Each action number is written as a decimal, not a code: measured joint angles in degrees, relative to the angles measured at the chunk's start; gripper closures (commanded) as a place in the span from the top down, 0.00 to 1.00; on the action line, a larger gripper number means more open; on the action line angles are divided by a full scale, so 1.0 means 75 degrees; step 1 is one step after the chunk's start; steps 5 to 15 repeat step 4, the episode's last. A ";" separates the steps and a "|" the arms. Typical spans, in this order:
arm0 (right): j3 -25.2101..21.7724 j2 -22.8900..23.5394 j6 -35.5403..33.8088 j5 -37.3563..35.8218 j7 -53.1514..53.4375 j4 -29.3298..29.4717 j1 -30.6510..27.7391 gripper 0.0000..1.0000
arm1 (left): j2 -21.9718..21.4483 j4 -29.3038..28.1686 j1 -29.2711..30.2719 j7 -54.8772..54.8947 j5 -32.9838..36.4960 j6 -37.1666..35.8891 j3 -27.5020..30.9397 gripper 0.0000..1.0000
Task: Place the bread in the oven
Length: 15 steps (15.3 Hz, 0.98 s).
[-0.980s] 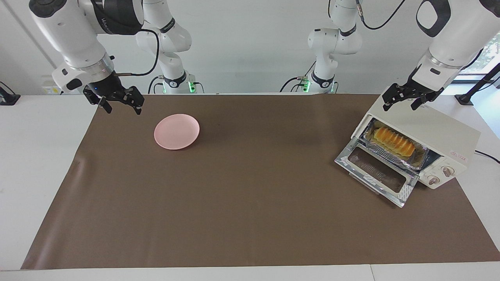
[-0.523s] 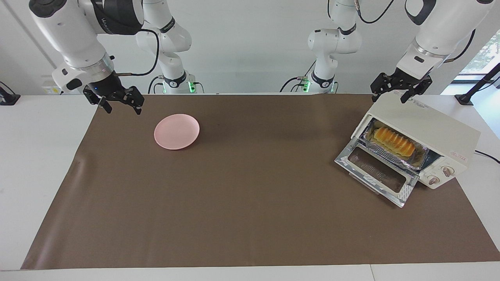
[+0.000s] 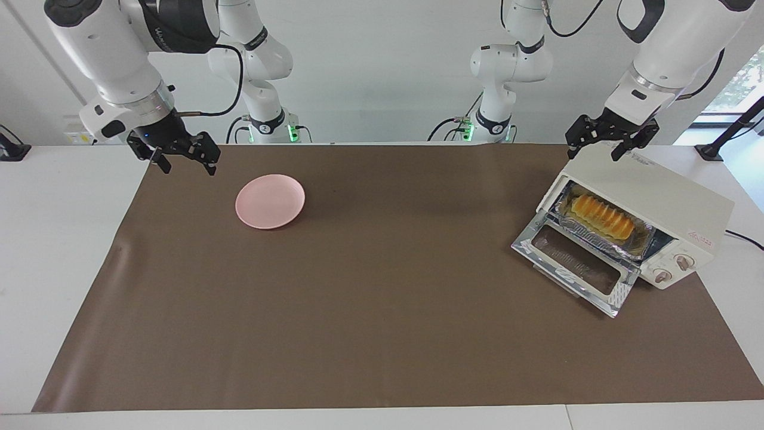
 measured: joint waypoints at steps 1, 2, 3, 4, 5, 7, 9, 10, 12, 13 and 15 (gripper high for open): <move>0.0000 0.0000 0.0000 0.0000 0.0000 0.0000 0.0000 1.00 | -0.0008 0.0000 0.0006 0.0000 0.0000 0.0000 -0.0012 1.00; 0.0000 0.0000 0.0000 0.0000 0.0000 0.0000 0.0000 1.00 | -0.0008 -0.0001 0.0006 0.0000 0.0000 0.0000 -0.0019 1.00; 0.0000 0.0000 0.0000 0.0000 0.0000 0.0000 0.0000 1.00 | -0.0008 -0.0001 0.0006 0.0000 0.0000 0.0000 -0.0023 1.00; 0.0000 0.0000 0.0000 0.0000 0.0000 0.0000 0.0000 1.00 | -0.0008 -0.0002 0.0006 0.0000 0.0000 0.0001 -0.0026 1.00; 0.0000 0.0000 0.0000 0.0000 0.0000 0.0000 0.0000 1.00 | -0.0008 -0.0002 0.0006 0.0000 0.0000 0.0001 -0.0026 1.00; 0.0000 0.0000 0.0000 0.0000 0.0000 0.0000 0.0000 1.00 | -0.0008 -0.0002 0.0006 0.0000 0.0000 0.0001 -0.0026 1.00; 0.0000 0.0000 0.0000 0.0000 0.0000 0.0000 0.0000 1.00 | -0.0008 -0.0002 0.0006 0.0000 0.0000 0.0001 -0.0026 1.00; 0.0000 0.0000 0.0000 0.0000 0.0000 0.0000 0.0000 1.00 | -0.0008 -0.0002 0.0006 0.0000 0.0000 0.0001 -0.0026 1.00; 0.0000 0.0000 0.0000 0.0000 0.0000 0.0000 0.0000 1.00 | -0.0008 -0.0002 0.0006 0.0000 0.0000 0.0001 -0.0026 1.00; 0.0000 0.0000 0.0000 0.0000 0.0000 0.0000 0.0000 1.00 | -0.0008 -0.0002 0.0006 0.0000 0.0000 0.0001 -0.0026 1.00; 0.0000 0.0000 0.0000 0.0000 0.0000 0.0000 0.0000 1.00 | -0.0008 -0.0002 0.0006 0.0000 0.0000 0.0001 -0.0026 1.00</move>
